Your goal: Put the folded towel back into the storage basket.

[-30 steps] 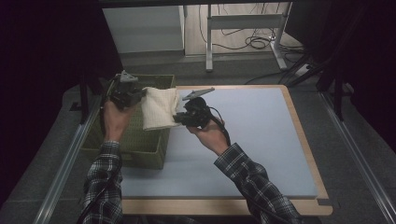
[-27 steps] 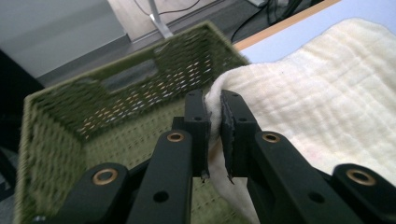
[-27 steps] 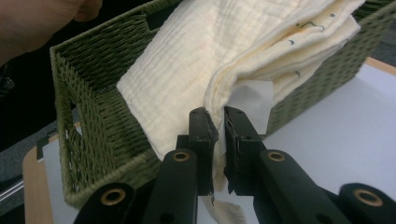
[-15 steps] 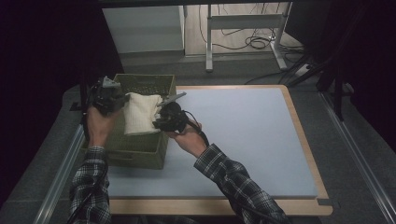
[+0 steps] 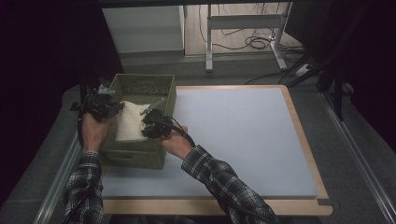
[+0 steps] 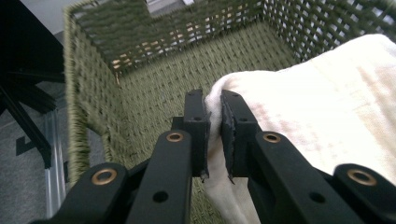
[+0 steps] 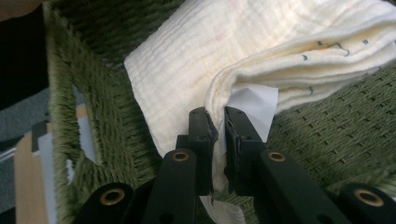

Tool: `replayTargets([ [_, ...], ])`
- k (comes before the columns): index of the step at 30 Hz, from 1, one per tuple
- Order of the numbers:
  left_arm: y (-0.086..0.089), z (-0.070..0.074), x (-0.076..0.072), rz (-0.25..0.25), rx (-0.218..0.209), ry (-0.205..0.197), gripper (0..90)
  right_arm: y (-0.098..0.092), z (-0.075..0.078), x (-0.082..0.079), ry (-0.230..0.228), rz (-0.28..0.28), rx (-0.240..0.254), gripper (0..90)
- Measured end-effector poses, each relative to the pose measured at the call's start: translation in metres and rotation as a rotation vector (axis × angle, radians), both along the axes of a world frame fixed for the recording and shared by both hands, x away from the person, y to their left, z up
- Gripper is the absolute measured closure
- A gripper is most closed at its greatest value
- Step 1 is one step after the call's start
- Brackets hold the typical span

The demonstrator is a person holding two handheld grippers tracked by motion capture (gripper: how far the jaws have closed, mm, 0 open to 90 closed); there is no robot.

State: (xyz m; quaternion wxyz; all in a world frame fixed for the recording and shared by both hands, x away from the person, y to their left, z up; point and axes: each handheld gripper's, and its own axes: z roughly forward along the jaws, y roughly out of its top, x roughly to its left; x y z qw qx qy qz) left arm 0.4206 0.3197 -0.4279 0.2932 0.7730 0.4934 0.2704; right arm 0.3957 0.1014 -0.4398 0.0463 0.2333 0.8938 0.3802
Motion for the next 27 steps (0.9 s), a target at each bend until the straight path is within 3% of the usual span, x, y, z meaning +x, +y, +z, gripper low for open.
replayTargets([
  [8,-0.010,-0.011,0.010,-0.028,0.042,0.030,81.5,0.007,-0.004,0.002,-0.009,0.012,-0.056,81.6],
  [16,-0.010,-0.015,0.009,-0.035,0.077,0.046,81.3,0.015,-0.007,0.000,-0.016,0.026,-0.110,81.4],
  [21,-0.008,-0.019,0.008,-0.042,0.075,0.053,81.2,0.018,-0.006,0.003,0.029,0.023,-0.144,80.7],
  [27,-0.009,-0.021,0.011,-0.047,0.082,0.067,81.2,0.022,-0.005,0.003,0.030,0.026,-0.181,79.5],
])
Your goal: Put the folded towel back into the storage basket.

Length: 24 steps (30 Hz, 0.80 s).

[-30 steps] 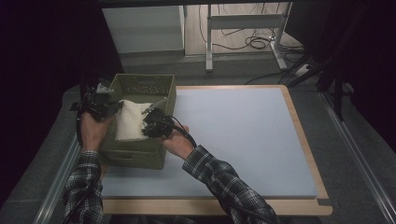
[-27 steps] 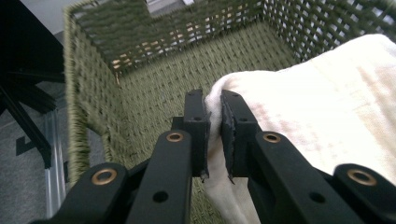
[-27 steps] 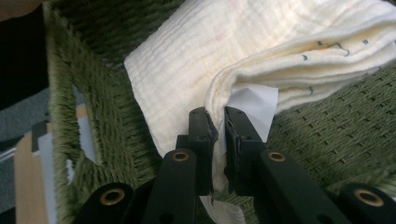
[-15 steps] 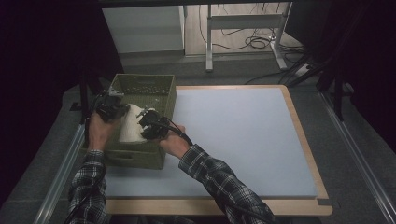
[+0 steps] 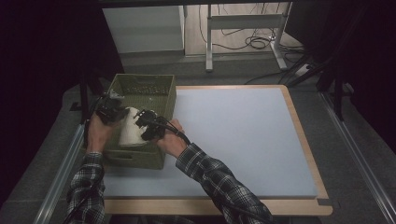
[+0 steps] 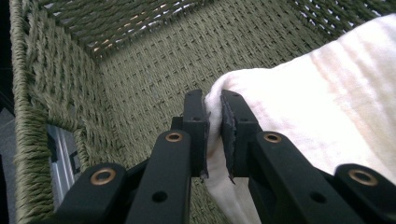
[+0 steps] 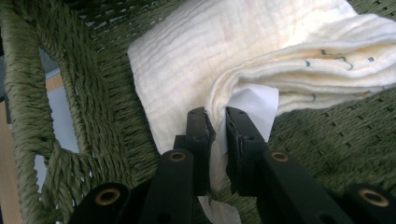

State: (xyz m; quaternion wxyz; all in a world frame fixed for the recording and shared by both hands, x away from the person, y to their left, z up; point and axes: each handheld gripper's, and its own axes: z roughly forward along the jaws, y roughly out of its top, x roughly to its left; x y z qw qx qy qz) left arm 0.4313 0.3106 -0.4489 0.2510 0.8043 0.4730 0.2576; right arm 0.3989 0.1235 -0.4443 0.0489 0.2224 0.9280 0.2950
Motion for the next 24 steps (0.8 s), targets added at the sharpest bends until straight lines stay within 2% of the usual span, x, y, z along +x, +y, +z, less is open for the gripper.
replayTargets([
  [7,-0.005,-0.003,0.005,-0.006,0.047,0.023,81.2,0.004,0.001,0.000,0.006,0.011,-0.031,76.3],
  [12,-0.011,-0.011,0.012,-0.005,0.099,0.075,79.9,0.004,0.002,0.001,0.017,0.010,-0.018,68.5],
  [15,-0.013,-0.018,0.018,0.006,0.125,0.108,71.3,0.001,0.004,0.002,0.007,-0.008,0.003,66.4],
  [17,-0.014,-0.021,0.020,0.013,0.135,0.114,64.7,-0.002,0.005,0.004,0.007,-0.016,0.012,64.1],
  [19,-0.015,-0.020,0.020,0.013,0.138,0.107,60.7,-0.006,0.007,0.006,-0.009,-0.026,0.020,62.4],
  [24,-0.014,-0.016,0.019,0.038,0.107,0.079,51.2,-0.019,0.013,0.010,-0.020,-0.047,0.058,57.7],
])
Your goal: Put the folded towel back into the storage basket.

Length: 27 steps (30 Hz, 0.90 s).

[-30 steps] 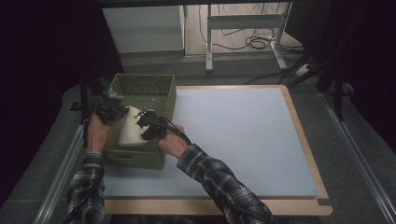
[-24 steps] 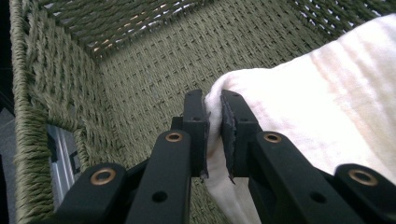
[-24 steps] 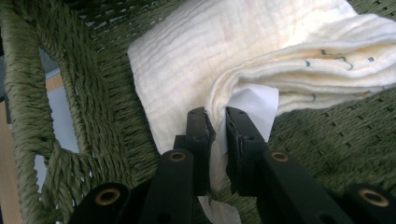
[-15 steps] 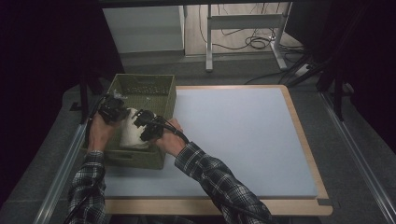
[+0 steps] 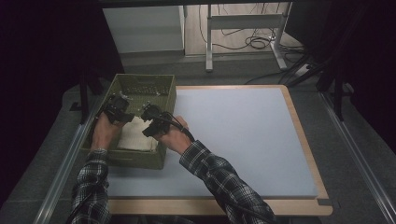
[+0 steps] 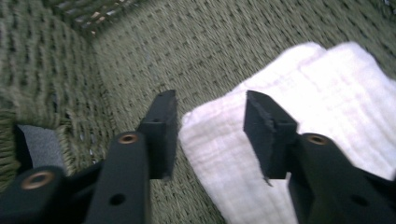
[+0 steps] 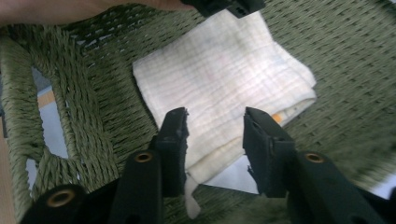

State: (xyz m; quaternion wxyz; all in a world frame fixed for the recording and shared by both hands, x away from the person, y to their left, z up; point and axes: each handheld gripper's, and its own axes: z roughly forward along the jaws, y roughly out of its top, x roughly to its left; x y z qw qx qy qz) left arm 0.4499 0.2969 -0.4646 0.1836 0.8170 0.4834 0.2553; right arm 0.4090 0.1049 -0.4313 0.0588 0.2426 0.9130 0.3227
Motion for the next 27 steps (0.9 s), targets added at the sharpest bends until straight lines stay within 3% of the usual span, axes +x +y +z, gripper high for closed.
replayTargets([
  [4,0.001,0.002,-0.001,0.013,-0.027,-0.012,42.9,-0.009,0.004,0.001,-0.010,-0.006,0.027,50.0],
  [11,0.003,0.007,-0.004,0.025,-0.143,-0.022,29.4,-0.023,0.009,0.000,-0.052,-0.019,0.073,37.5],
  [18,0.001,0.016,-0.008,0.022,-0.262,-0.049,18.8,-0.038,0.014,-0.005,-0.086,0.004,0.100,24.3],
  [27,-0.011,0.021,-0.011,-0.013,-0.341,-0.054,7.8,-0.066,0.012,-0.003,-0.067,0.010,0.144,13.5],
])
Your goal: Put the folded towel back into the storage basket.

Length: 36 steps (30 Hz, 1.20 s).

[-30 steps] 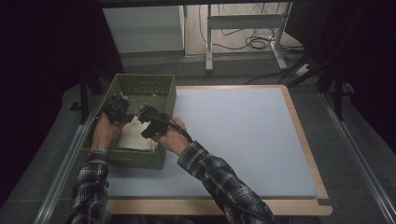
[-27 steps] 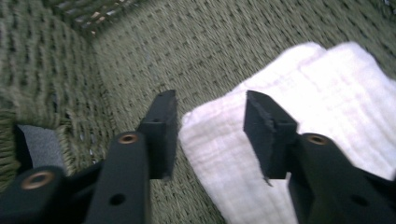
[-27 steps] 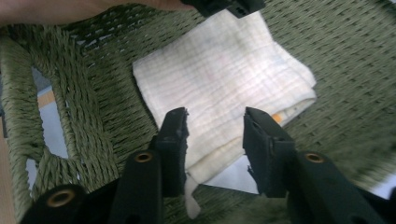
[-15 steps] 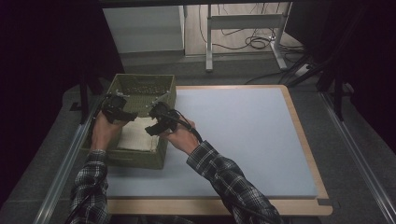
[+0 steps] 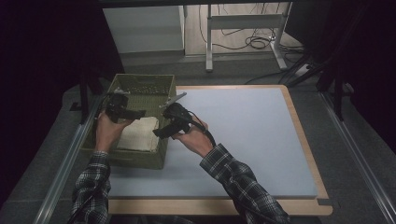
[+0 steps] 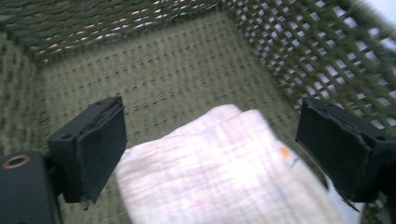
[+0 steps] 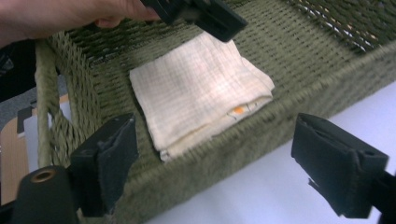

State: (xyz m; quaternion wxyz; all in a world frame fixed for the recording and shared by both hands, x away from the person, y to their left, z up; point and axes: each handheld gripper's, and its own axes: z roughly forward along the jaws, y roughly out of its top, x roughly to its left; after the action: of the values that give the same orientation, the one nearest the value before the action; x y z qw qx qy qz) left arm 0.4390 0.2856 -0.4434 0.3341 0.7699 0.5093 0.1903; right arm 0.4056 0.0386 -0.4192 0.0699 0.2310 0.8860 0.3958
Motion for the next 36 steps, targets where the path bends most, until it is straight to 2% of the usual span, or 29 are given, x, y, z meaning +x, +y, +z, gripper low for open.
replayTargets([
  [2,-0.003,0.001,-0.001,-0.014,-0.023,0.000,5.0,-0.006,-0.002,0.000,-0.001,0.002,-0.003,12.3],
  [6,-0.010,0.005,-0.004,-0.030,-0.044,-0.009,3.5,-0.019,-0.004,0.000,0.004,0.004,0.005,10.3],
  [12,-0.025,0.009,-0.009,-0.054,-0.030,-0.013,1.8,-0.039,-0.007,-0.002,0.002,-0.004,0.013,9.3],
  [19,-0.040,0.014,-0.022,-0.110,-0.039,-0.045,1.6,-0.066,-0.013,-0.005,0.000,-0.019,0.015,8.2],
  [23,-0.050,0.015,-0.029,-0.143,-0.060,-0.056,1.6,-0.083,-0.018,-0.006,-0.012,-0.032,0.003,7.8],
  [28,-0.066,0.014,-0.036,-0.178,-0.051,-0.053,1.6,-0.105,-0.023,-0.008,-0.019,-0.056,-0.002,7.4],
  [36,-0.094,0.018,-0.042,-0.210,-0.014,-0.025,2.0,-0.143,-0.032,-0.012,-0.019,-0.097,0.000,7.4],
])
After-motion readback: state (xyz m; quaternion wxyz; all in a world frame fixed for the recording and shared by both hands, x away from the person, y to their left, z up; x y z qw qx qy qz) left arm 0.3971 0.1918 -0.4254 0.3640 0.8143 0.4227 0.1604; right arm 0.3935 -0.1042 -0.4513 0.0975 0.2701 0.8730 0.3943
